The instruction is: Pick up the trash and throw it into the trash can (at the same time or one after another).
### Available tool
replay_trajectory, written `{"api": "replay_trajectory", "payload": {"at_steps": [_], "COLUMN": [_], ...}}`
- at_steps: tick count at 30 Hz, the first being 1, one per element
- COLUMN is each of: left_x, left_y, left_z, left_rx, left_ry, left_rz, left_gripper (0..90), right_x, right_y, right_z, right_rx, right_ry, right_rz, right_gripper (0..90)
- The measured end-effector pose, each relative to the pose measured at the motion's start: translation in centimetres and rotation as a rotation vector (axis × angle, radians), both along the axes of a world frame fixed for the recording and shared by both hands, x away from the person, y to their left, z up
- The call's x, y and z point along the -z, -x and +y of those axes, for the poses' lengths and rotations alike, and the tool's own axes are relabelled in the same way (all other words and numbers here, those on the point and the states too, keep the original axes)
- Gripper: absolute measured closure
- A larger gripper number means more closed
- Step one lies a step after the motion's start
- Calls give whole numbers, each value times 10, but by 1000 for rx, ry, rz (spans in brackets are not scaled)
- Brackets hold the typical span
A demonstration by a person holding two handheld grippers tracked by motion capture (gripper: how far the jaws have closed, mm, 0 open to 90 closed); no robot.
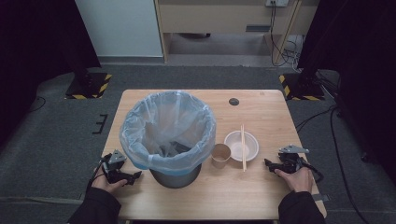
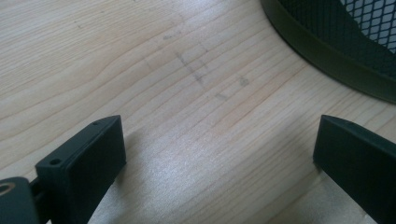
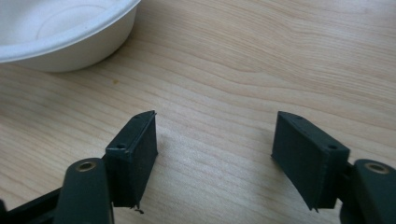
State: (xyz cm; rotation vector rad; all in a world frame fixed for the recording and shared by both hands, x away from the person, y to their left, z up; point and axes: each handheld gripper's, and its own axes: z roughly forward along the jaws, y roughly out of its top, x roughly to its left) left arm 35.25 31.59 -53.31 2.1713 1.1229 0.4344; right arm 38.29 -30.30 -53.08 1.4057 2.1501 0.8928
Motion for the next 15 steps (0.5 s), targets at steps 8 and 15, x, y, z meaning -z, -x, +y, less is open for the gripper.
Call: {"api": "replay_trajectory", "payload": {"at_steps": [8,15], "left_x": [3,3], "left_y": [2,2], "left_z": [-1,-4], "left_rx": [-53,-88], "left_ry": [13,15], "left_rz": [-20,-25], "left_gripper": [0,0], "right_x": [-12,-25], "right_y": [4,5], "right_z": [1,0], "right_rx": [8,35], "right_ry": [-24,-82], "right_rz": [-12,-64], "right_gripper": [358,358]}}
